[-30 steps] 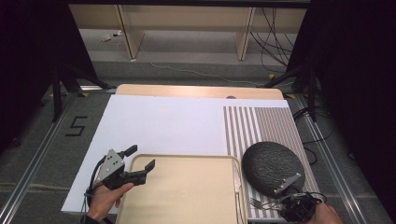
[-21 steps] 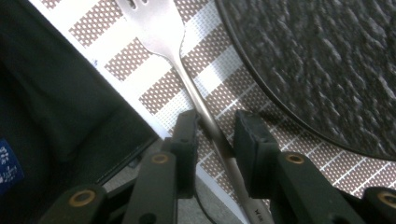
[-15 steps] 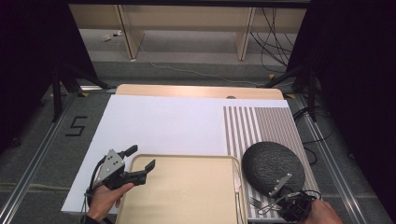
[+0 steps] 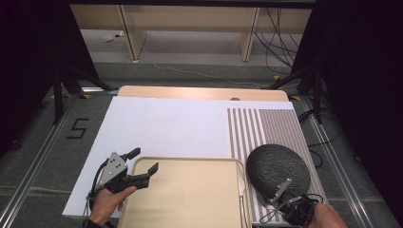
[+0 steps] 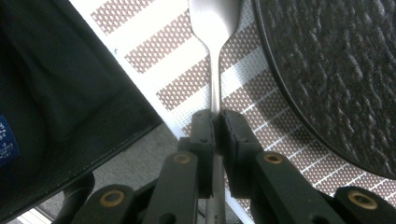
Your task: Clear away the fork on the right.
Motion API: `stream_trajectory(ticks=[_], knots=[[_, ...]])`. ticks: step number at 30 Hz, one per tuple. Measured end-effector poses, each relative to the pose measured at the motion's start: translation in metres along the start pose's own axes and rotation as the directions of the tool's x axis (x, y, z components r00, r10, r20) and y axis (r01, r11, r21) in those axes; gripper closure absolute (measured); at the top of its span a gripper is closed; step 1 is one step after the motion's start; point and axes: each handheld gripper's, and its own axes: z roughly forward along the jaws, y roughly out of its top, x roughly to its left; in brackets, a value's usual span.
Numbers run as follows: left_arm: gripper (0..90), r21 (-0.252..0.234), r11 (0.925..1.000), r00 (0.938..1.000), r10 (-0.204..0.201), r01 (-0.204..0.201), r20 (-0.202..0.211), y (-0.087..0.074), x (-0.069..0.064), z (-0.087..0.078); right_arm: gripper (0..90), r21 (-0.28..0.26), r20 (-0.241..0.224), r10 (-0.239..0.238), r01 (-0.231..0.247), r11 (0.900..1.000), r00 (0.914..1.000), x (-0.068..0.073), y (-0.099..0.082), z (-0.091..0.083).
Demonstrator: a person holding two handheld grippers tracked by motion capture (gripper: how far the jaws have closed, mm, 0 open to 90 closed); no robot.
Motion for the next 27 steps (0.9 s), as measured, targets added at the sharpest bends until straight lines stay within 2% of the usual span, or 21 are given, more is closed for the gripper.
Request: stream_trajectory(ticks=[2,4,10,11,13,16,18,20,23,27], knots=[[17.4,0.0,1.0,1.0,0.002,-0.002,0.0,0.0,0.0,0.0,84.4,0.003,0.002,-0.003,0.003,1.0,1.0,0.001,0.0,0.0],[17.3,0.0,1.0,1.0,0.002,-0.002,-0.001,0.0,0.0,0.0,84.7,-0.002,0.008,-0.026,0.026,0.9997,0.9996,0.001,0.0,-0.001],[17.3,-0.002,1.0,1.0,0.001,-0.001,-0.001,0.0,0.0,0.0,84.9,-0.011,0.004,-0.035,0.035,0.9993,0.9994,0.004,0.0,-0.002],[17.3,-0.002,1.0,1.0,0.001,-0.001,-0.001,0.0,0.0,0.0,84.9,-0.025,0.003,-0.055,0.055,0.9982,0.9985,0.004,0.001,-0.002],[17.3,-0.002,1.0,1.0,0.001,-0.001,-0.001,0.0,0.0,0.0,84.9,-0.045,-0.018,-0.043,0.042,0.9981,0.9989,0.006,0.002,-0.006],[17.3,-0.003,1.0,1.0,0.001,-0.001,-0.001,0.0,0.0,0.0,84.9,-0.102,-0.033,-0.026,0.022,0.9945,0.9991,0.007,0.003,-0.011],[17.4,-0.005,1.0,1.0,0.001,-0.001,-0.001,0.001,0.0,0.0,84.9,-0.171,-0.06,-0.015,0.004,0.9852,0.9981,0.006,0.004,-0.016],[17.4,-0.004,1.0,1.0,0.002,-0.002,-0.001,0.001,0.0,0.0,84.9,-0.234,-0.092,0.004,-0.026,0.9719,0.9957,0.005,0.005,-0.02],[17.4,-0.003,1.0,1.0,0.0,0.0,-0.001,0.001,0.0,0.0,85.0,-0.295,-0.13,0.026,-0.064,0.9534,0.9912,0.004,0.007,-0.024],[17.4,-0.003,1.0,1.0,0.002,-0.002,0.0,0.001,0.0,-0.001,85.0,-0.355,-0.154,0.078,-0.128,0.9261,0.9851,0.005,0.011,-0.029]])
